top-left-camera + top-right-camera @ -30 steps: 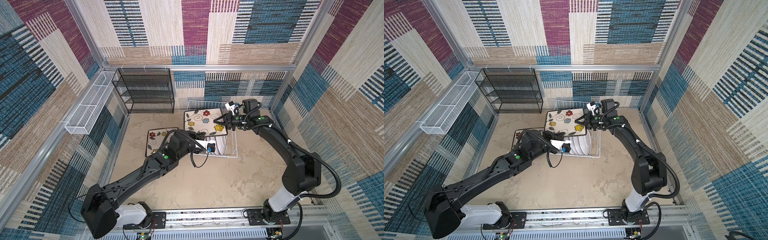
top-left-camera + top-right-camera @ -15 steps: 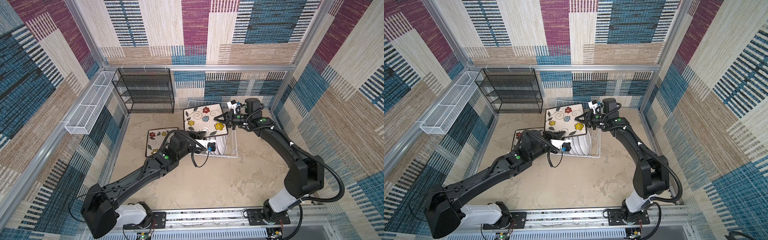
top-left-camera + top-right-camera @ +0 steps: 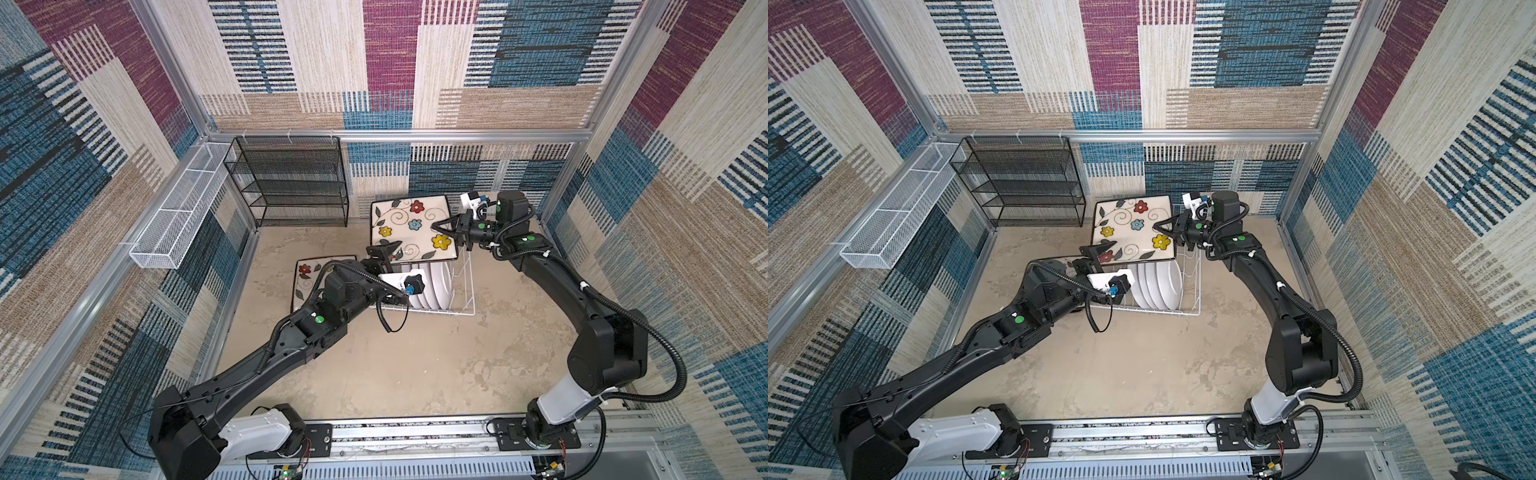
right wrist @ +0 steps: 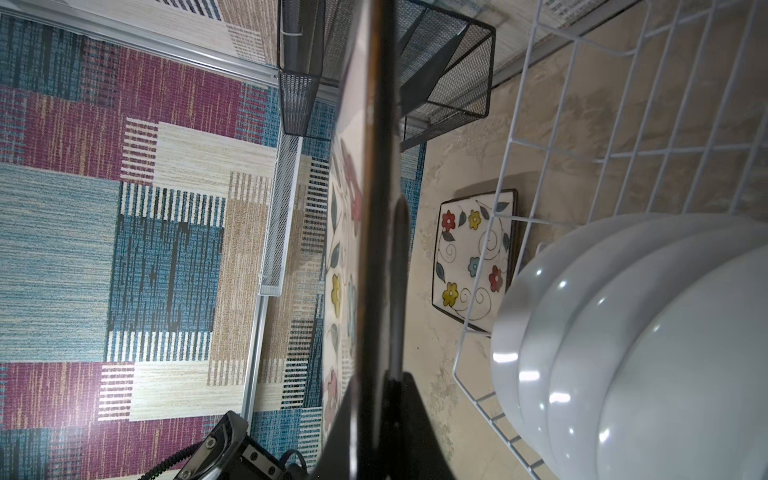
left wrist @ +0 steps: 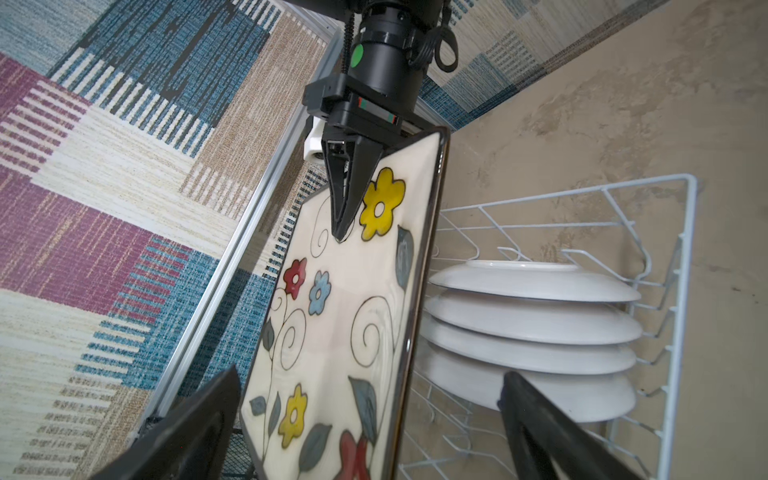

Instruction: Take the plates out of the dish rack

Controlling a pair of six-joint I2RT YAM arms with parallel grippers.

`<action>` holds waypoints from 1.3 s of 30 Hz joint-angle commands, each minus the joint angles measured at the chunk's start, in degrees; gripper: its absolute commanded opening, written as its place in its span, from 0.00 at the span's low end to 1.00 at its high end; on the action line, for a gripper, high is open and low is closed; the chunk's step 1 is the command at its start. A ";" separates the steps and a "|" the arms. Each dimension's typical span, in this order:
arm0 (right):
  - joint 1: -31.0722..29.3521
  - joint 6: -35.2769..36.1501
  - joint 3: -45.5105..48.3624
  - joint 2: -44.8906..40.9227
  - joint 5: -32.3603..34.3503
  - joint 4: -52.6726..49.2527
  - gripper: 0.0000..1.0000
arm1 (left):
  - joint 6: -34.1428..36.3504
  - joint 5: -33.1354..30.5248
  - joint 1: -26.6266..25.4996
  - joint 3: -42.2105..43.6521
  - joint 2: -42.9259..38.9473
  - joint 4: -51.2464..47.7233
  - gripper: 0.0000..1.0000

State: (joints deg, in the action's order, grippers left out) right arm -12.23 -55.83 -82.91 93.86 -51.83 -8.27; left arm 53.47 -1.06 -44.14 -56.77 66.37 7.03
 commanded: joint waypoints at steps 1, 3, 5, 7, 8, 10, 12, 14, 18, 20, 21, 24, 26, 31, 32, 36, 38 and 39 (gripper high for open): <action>0.42 -1.33 -2.16 0.17 -0.84 8.47 0.00 | -12.29 0.85 0.13 -0.31 -2.24 -1.63 0.99; 0.63 -1.18 -2.32 0.27 -0.79 9.30 0.00 | -19.40 1.53 1.28 -0.62 -3.84 -1.99 0.99; 0.65 -0.95 -2.49 0.42 -1.14 9.91 0.00 | -26.90 3.70 3.57 -1.00 -5.40 -2.21 0.99; 0.71 -0.34 -2.65 0.44 -0.70 9.68 0.00 | -33.96 6.15 5.99 -2.56 -6.20 -3.41 0.99; 0.72 -0.11 -2.62 0.33 -0.63 9.68 0.00 | -37.43 7.15 7.23 -3.84 -6.23 -4.59 0.99; 0.72 0.19 -2.61 0.31 -0.71 9.68 0.00 | -43.28 8.92 9.59 -6.89 -5.91 -7.61 0.99; 0.72 0.67 -2.28 0.02 -0.40 9.68 0.00 | -49.61 11.29 12.35 -9.81 -5.22 -10.10 0.99; 0.72 1.13 -1.86 -0.41 -0.13 9.76 0.00 | -57.02 14.20 15.93 -12.38 -4.12 -11.88 0.99; 0.72 1.39 -0.50 -1.18 0.09 10.53 0.00 | -69.80 17.18 21.89 -15.85 -1.31 -14.25 0.99; 0.72 1.34 -0.15 -1.39 -0.14 10.80 0.00 | -74.67 18.65 24.49 -17.43 0.54 -16.07 0.97; 0.72 1.47 0.02 -1.51 -0.13 10.82 0.00 | -76.90 19.97 25.65 -18.23 1.66 -17.08 0.96; 0.71 1.95 0.72 -2.00 -0.19 10.91 0.00 | -82.41 24.38 28.30 -19.91 4.85 -18.58 0.94; 0.72 2.04 1.32 -2.30 -0.49 11.25 0.00 | -85.03 27.31 29.39 -20.76 7.01 -19.18 0.93; 0.73 2.49 2.48 -2.68 -1.53 11.50 0.00 | -85.99 33.29 30.13 -24.67 13.59 -23.20 0.88; 0.72 2.57 2.75 -2.81 -1.68 11.54 0.00 | -85.90 33.75 30.09 -25.59 14.99 -24.23 0.87; 0.72 2.57 3.75 -3.15 -1.89 11.91 0.00 | -87.25 41.02 30.08 -28.61 20.55 -26.02 0.84; 0.71 2.34 4.40 -3.25 -2.11 12.44 0.00 | -88.92 43.75 30.04 -28.75 22.54 -25.34 0.82; 0.72 2.18 4.75 -3.34 -2.20 12.74 0.00 | -89.48 44.92 30.09 -29.07 23.48 -25.62 0.80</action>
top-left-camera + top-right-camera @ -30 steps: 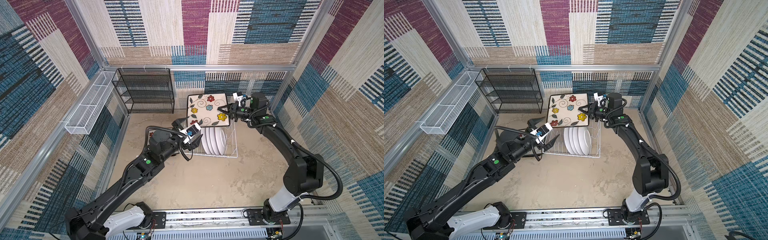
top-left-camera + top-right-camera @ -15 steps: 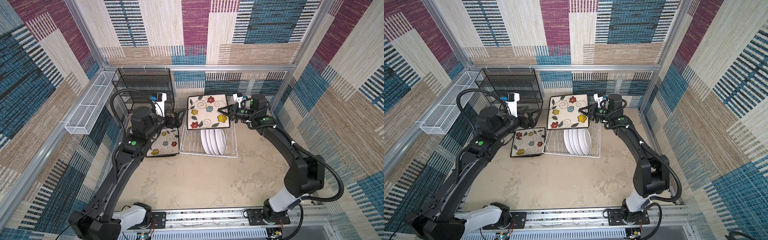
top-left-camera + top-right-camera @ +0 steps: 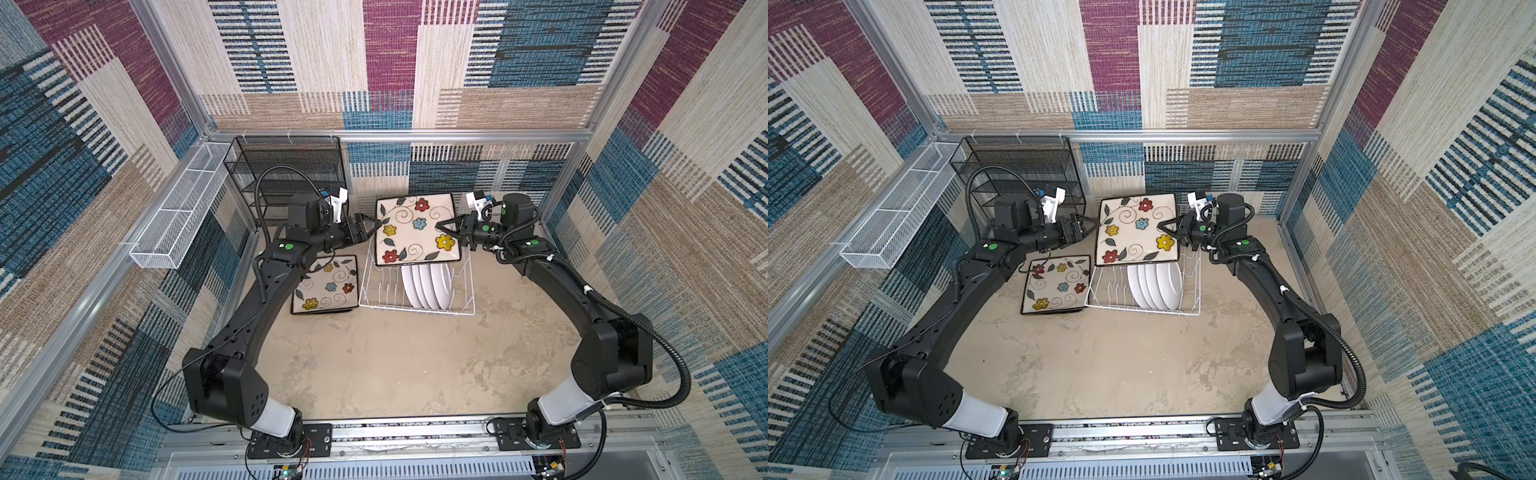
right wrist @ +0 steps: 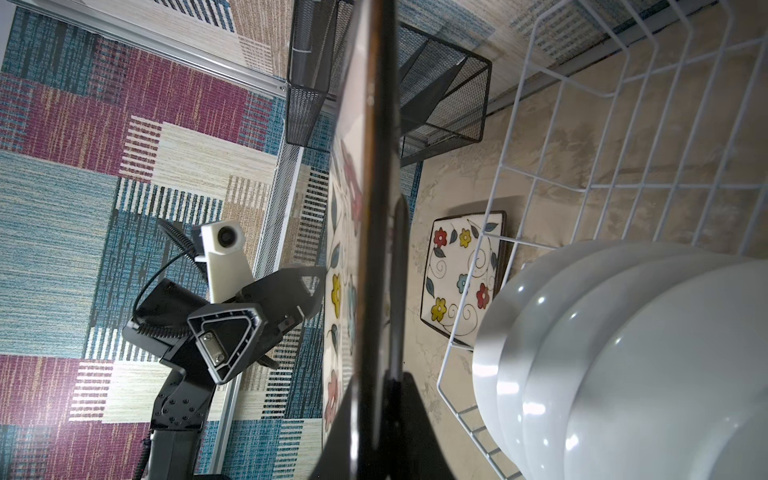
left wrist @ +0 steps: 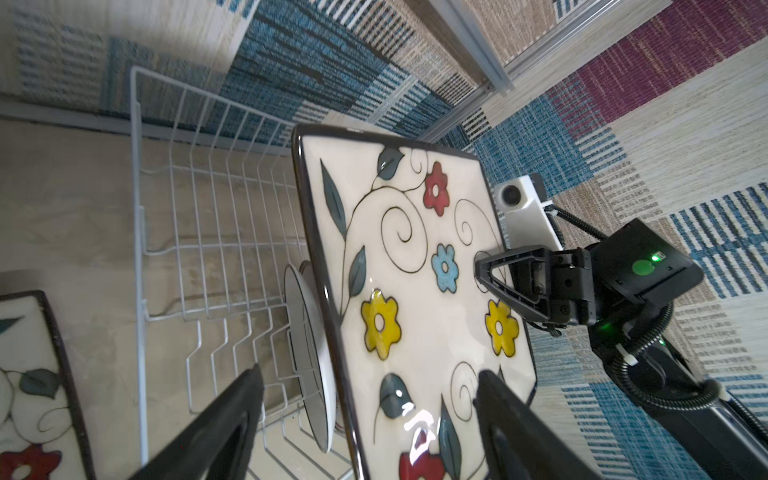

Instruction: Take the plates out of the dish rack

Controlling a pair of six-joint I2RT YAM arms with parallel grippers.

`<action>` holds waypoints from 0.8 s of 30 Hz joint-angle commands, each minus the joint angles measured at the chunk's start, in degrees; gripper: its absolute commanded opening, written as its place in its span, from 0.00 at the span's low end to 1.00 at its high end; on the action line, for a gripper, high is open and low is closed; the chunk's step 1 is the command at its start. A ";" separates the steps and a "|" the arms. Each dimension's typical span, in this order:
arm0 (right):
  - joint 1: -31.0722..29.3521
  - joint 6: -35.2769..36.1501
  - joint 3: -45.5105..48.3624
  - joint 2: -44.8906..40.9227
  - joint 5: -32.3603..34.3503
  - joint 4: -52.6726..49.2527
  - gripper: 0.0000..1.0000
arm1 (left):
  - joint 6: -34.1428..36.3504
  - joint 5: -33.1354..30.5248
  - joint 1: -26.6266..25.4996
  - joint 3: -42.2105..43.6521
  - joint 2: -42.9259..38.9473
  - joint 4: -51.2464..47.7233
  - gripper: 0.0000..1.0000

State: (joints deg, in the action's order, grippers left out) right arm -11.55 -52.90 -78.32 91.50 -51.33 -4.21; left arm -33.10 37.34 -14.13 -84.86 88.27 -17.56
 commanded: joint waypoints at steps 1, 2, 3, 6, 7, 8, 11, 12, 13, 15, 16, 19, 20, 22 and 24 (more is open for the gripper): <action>0.04 -0.80 0.35 -0.92 -2.72 8.82 0.00 | -2.82 7.04 0.08 -1.45 2.32 -1.55 0.79; 0.03 -0.80 0.60 -1.06 -2.75 9.15 0.00 | -2.49 7.73 0.01 -1.94 3.09 -2.20 0.79; -0.04 -0.93 0.87 -1.07 -2.74 9.52 0.00 | -2.41 8.27 0.06 -2.40 3.75 -2.69 0.78; 0.04 -1.14 0.98 -0.74 -3.06 10.01 0.00 | -2.85 10.21 -0.02 -2.59 4.77 -2.11 0.77; 0.03 -1.21 0.98 -0.51 -3.14 10.02 0.00 | -3.26 10.73 -0.10 -2.26 4.92 -1.33 0.76; 0.03 -1.38 1.14 -0.37 -3.40 10.21 0.00 | -4.04 11.36 -0.07 -1.80 5.15 -0.43 0.74; -0.02 -1.91 1.55 -0.02 -3.34 10.75 0.00 | -7.66 12.46 -0.24 0.75 5.42 4.41 0.65; -0.02 -2.15 1.75 0.07 -3.34 11.08 0.00 | -9.54 12.94 -0.28 1.57 5.50 6.38 0.61; -0.03 -2.36 1.83 0.14 -3.36 11.40 0.00 | -10.43 13.25 -0.21 2.39 5.58 7.91 0.59; -0.05 -2.62 1.84 0.47 -3.51 11.67 0.00 | -11.92 13.38 -0.34 3.70 5.60 9.90 0.58; -0.12 -2.55 1.77 0.65 -3.80 11.66 0.00 | -12.12 13.41 -0.36 3.89 5.68 10.24 0.57; -0.05 -2.53 1.74 1.17 -4.10 11.59 0.00 | -12.68 14.13 -0.62 3.84 5.93 11.03 0.54; -0.05 -2.54 1.78 1.36 -4.13 11.68 0.00 | -12.69 14.37 -0.85 3.67 6.04 11.06 0.53; -0.05 -2.50 1.94 1.62 -4.19 11.92 0.00 | -12.75 14.73 -1.20 3.19 6.29 11.06 0.52; -0.05 -2.77 2.28 1.82 -4.13 12.41 0.00 | -13.15 15.10 -1.56 2.59 6.67 11.02 0.49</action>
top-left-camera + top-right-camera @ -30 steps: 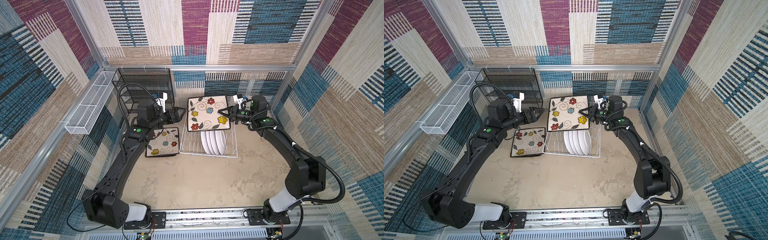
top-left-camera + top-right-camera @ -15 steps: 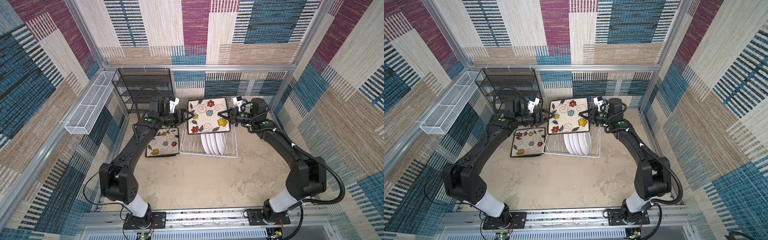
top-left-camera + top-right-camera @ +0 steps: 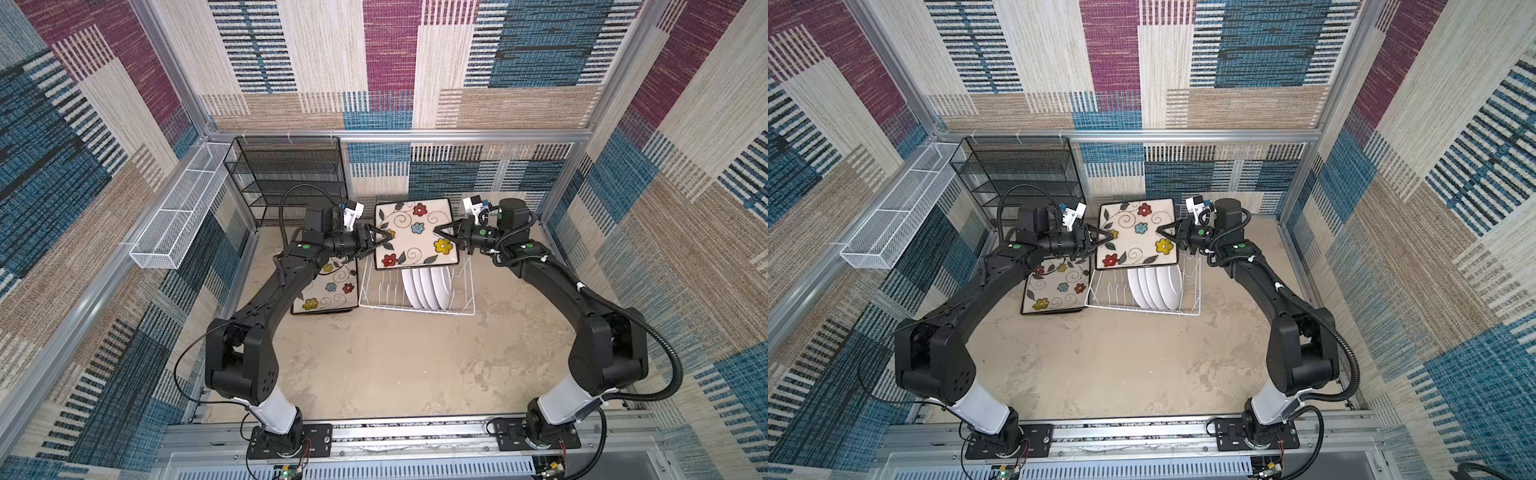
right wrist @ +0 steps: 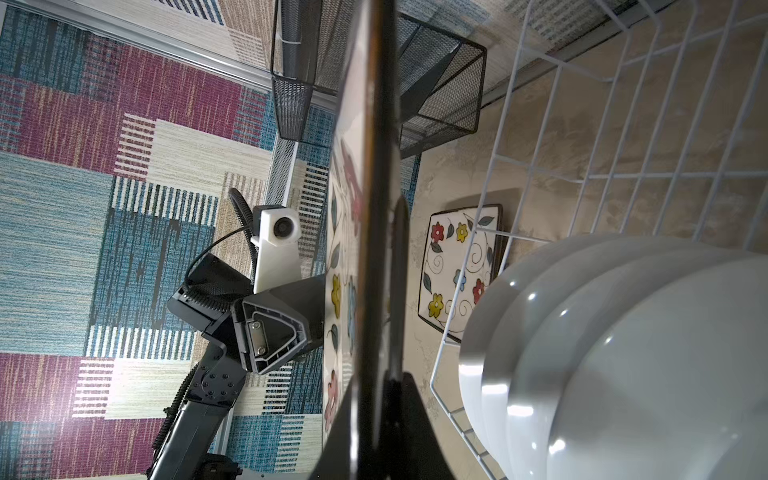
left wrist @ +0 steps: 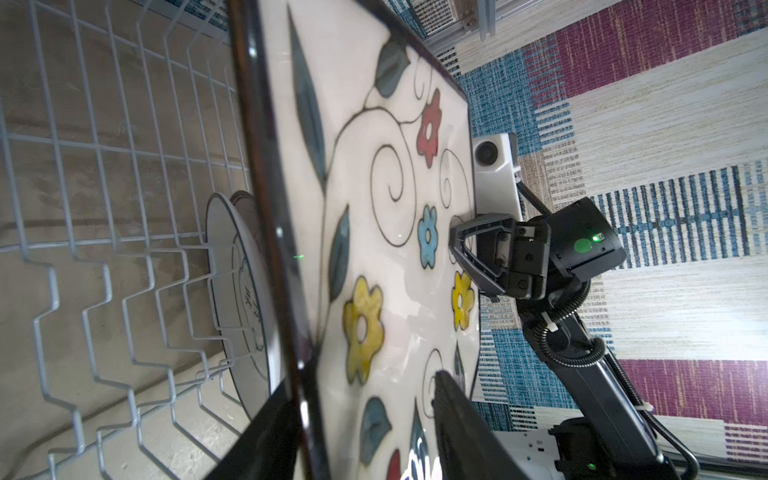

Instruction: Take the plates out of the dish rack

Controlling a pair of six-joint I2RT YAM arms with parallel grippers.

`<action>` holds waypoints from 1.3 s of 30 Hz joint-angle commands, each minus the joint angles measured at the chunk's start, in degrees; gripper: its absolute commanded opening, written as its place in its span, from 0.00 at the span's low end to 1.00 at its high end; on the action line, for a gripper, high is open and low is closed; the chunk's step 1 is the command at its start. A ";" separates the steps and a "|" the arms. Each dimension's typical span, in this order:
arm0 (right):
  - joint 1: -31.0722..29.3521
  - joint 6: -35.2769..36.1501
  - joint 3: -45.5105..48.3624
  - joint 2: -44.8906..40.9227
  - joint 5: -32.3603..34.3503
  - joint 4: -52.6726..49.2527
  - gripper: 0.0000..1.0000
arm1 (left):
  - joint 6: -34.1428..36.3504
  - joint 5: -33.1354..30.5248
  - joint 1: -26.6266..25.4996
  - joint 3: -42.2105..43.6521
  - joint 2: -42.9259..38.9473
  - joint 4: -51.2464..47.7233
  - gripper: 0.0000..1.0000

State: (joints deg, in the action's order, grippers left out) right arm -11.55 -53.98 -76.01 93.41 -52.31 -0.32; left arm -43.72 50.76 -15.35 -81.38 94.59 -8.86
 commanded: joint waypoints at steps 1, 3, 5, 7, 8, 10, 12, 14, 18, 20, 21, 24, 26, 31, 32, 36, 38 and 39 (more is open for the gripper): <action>-0.09 -1.89 0.06 -0.06 -3.14 8.81 0.00 | -3.14 1.68 -0.52 -0.88 0.63 2.64 0.45; -0.12 -2.16 0.33 -0.06 -3.13 9.11 0.00 | -4.81 2.16 -1.01 -0.65 0.99 4.04 0.39; -0.14 -2.14 0.63 -0.33 -2.95 9.45 0.00 | -5.68 2.50 -1.53 -0.57 1.58 4.98 0.37; -0.14 -2.10 0.92 -0.46 -2.96 9.63 0.00 | -6.05 2.72 -2.00 -0.81 2.02 5.07 0.32; -0.20 -2.10 1.10 -0.37 -3.13 9.63 0.00 | -6.11 2.76 -2.15 -0.92 2.13 5.01 0.31; -0.24 -2.10 1.41 -0.31 -3.49 9.56 0.00 | -6.38 2.92 -2.45 -1.07 2.35 5.30 0.29; -0.23 -2.01 1.89 -0.49 -3.54 9.54 0.00 | -6.53 3.33 -2.84 -1.52 2.58 5.52 0.28; -0.20 -1.75 2.34 -0.62 -3.70 9.46 0.00 | -6.54 3.51 -3.22 -1.98 2.62 5.52 0.23; -0.21 -1.46 2.62 -0.68 -4.16 9.20 0.00 | -6.76 4.07 -3.71 -1.79 2.71 6.52 0.12; -0.18 -1.22 2.62 -0.68 -4.02 9.00 0.00 | -7.03 4.08 -3.84 -1.43 2.67 6.90 0.01; -0.22 -1.13 2.62 -0.68 -3.86 8.85 0.00 | -7.33 4.08 -3.88 -1.18 2.64 7.34 0.00; -0.22 -1.13 2.62 -0.54 -3.85 8.67 0.02 | -8.52 3.99 -3.86 -0.12 2.43 8.83 0.00; -0.22 -1.11 2.62 -0.50 -3.85 8.58 0.06 | -9.04 4.21 -3.86 0.29 2.18 9.31 0.00; -0.17 0.03 2.27 -0.83 -2.51 7.11 0.18 | -8.76 3.52 -3.81 0.70 0.41 9.90 0.00; -0.14 0.38 2.35 -1.07 -1.92 6.85 0.19 | -8.45 3.29 -3.87 0.58 0.06 9.63 0.00; -0.11 2.46 1.97 -2.40 0.82 4.52 0.31 | -6.23 1.51 -3.85 -0.34 -1.80 6.90 0.00; -0.07 3.79 2.00 -3.39 2.64 3.32 0.40 | -6.19 1.27 -3.80 -0.39 -2.67 6.93 0.00; -0.05 4.32 2.11 -3.94 3.80 2.54 0.46 | -6.23 1.35 -3.77 -0.66 -2.90 6.93 0.00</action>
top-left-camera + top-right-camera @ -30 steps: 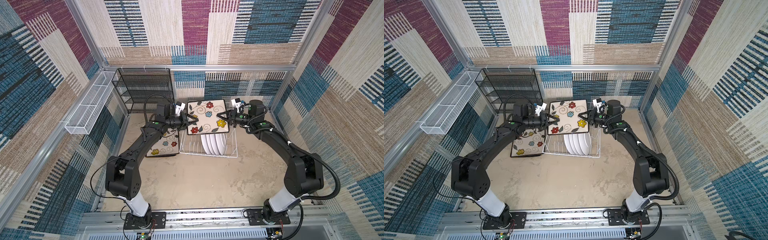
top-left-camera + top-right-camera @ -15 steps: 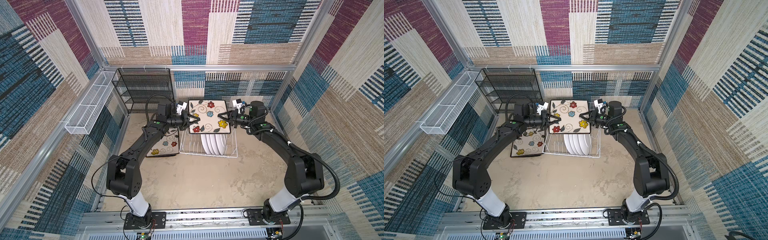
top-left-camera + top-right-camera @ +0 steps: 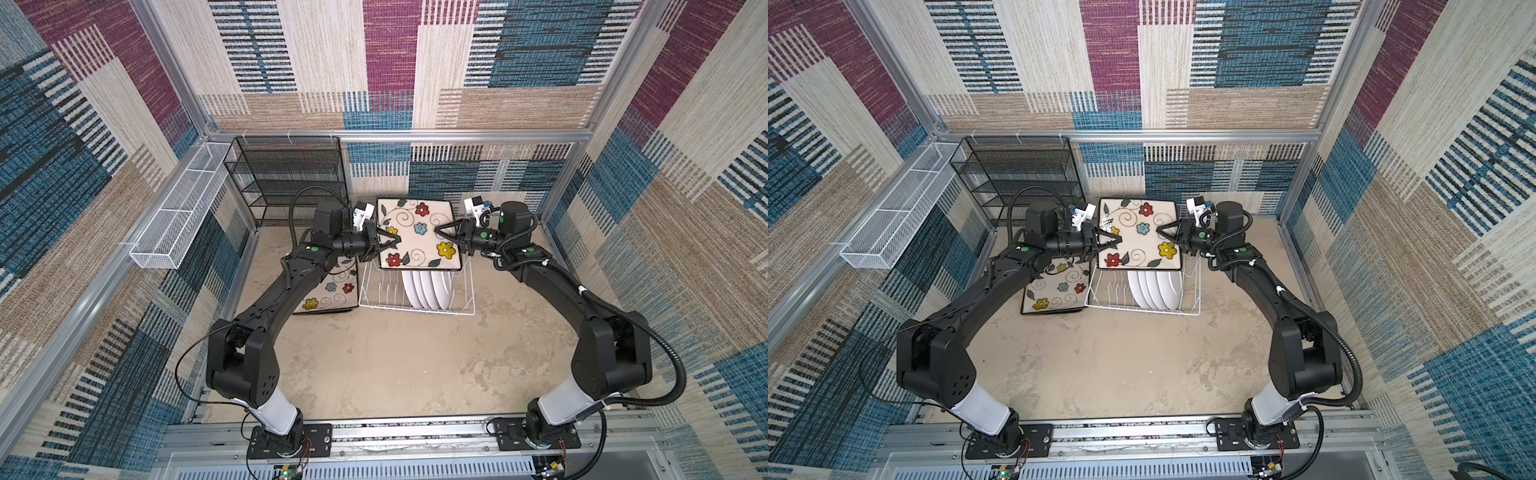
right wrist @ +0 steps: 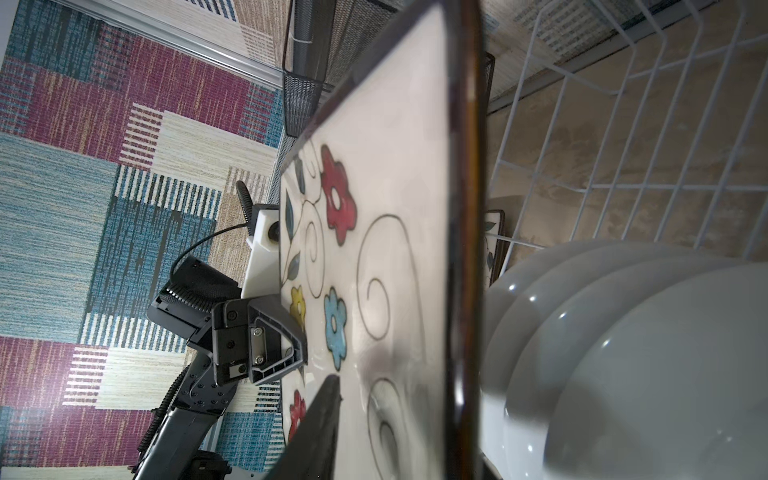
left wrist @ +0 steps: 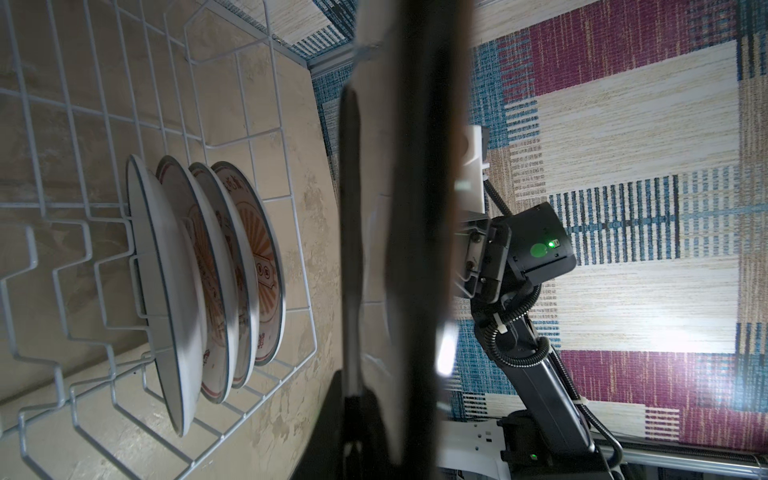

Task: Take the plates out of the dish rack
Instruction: 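Carry the plate toward the floor stack while the right gripper withdraws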

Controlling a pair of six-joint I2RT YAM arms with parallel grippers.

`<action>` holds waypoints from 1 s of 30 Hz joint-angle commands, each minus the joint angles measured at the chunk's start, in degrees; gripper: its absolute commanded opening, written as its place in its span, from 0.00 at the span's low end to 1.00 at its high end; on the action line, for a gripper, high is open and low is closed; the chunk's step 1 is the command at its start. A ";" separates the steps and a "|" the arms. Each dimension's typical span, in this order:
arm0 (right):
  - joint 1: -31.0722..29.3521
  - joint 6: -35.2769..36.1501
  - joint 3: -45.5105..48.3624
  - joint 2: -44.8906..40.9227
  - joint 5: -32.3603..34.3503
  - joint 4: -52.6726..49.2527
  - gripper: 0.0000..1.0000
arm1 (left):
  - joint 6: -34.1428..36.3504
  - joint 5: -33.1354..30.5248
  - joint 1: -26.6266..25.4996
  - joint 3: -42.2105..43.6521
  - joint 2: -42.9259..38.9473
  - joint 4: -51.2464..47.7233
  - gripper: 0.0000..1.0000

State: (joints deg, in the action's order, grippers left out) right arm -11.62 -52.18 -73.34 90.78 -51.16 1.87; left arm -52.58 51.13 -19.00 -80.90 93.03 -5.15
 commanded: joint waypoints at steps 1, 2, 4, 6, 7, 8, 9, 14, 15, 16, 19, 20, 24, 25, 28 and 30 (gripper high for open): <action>0.07 3.12 -0.51 -1.93 3.65 -0.31 0.50 | 2.57 1.06 -0.15 -1.36 -1.61 3.21 0.00; 0.10 3.58 -0.43 -2.37 4.54 -0.64 0.52 | 2.47 1.06 -0.10 -1.44 -1.81 3.22 0.00; 0.10 4.76 -0.23 -3.50 6.60 -1.49 0.58 | 2.49 1.31 -0.08 -1.73 -2.13 3.19 0.00; 0.06 6.84 -0.31 -4.61 8.88 -2.84 0.62 | 2.65 1.50 -0.15 -2.00 -2.46 3.08 0.00; 0.10 8.12 -0.44 -5.13 10.27 -3.71 0.65 | 2.91 1.50 -0.09 -2.34 -2.64 2.70 0.00; 0.08 9.70 -0.56 -5.80 11.95 -5.03 0.67 | 3.44 1.35 -0.06 -2.76 -2.84 1.99 0.00; 0.11 11.34 -0.74 -6.67 13.43 -5.99 0.71 | 4.32 1.14 0.04 -3.35 -3.11 0.84 0.00; 0.10 19.17 0.13 -12.54 18.60 -7.06 0.92 | 10.46 -1.25 0.85 -7.17 -4.81 -7.99 0.00; 0.10 20.79 0.06 -13.66 19.78 -7.73 0.96 | 11.88 -1.83 1.02 -7.95 -5.21 -9.90 0.00; 0.10 22.12 -0.04 -14.53 20.80 -8.58 1.00 | 13.05 -2.28 1.25 -8.63 -5.57 -11.61 0.00; 0.09 26.30 -0.57 -16.54 22.45 -10.81 1.00 | 16.15 -4.01 2.03 -10.54 -6.67 -16.62 0.00; 0.02 27.73 -0.62 -17.22 22.95 -11.45 1.00 | 16.96 -4.36 2.36 -11.16 -6.96 -18.09 0.00; -0.52 33.72 1.51 -20.59 24.40 -10.96 1.00 | 21.17 -7.10 3.48 -14.17 -8.27 -25.22 0.00; -0.88 35.22 2.16 -21.35 24.91 -10.67 1.00 | 22.54 -7.91 3.72 -15.06 -8.54 -27.16 0.00; -1.86 40.55 4.37 -23.30 28.21 -10.68 1.00 | 27.61 -11.02 4.71 -18.57 -9.23 -34.90 0.00; -3.13 44.78 5.79 -24.56 29.69 -10.88 1.00 | 31.07 -13.71 5.83 -20.88 -9.48 -40.51 0.00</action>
State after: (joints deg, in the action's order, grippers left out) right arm -13.63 -15.66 -68.86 67.57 -25.26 -9.26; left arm -29.39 39.75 -14.22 -98.94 84.64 -41.30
